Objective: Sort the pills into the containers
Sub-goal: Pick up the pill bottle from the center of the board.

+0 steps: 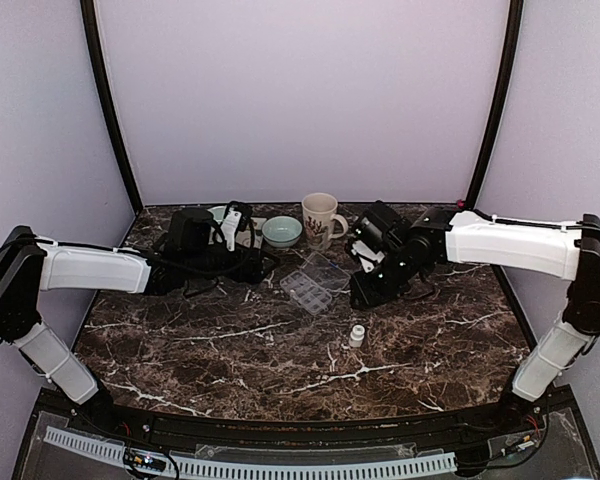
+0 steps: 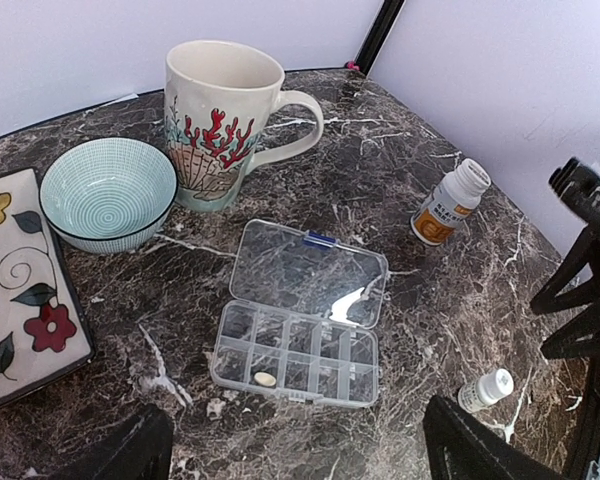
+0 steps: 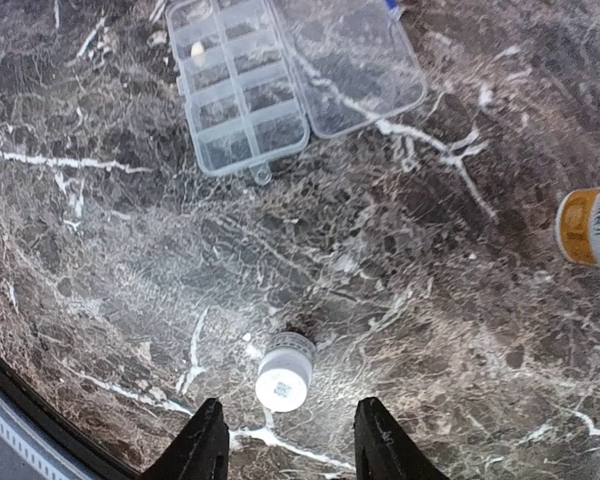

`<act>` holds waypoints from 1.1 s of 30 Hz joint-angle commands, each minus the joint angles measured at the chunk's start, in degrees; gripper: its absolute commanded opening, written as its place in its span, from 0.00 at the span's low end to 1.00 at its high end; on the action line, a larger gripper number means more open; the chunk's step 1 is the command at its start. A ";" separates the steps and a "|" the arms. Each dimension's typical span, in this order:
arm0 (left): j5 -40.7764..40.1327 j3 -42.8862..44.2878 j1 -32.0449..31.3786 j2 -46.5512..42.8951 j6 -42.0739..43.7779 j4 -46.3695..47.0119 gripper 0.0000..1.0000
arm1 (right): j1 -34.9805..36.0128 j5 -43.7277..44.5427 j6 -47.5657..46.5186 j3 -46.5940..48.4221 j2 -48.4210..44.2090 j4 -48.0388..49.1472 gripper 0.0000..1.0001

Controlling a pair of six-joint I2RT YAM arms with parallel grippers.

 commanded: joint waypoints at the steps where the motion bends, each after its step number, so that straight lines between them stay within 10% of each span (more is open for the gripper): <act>1: 0.56 -1.30 -0.36 -1.34 -0.48 1.10 0.90 | 1.26 -4.81 1.22 -1.39 2.13 0.14 0.44; 33: 0.42 -2.01 -0.46 -0.75 0.26 2.38 0.90 | 2.34 -4.52 0.03 -2.37 9.07 -0.37 0.46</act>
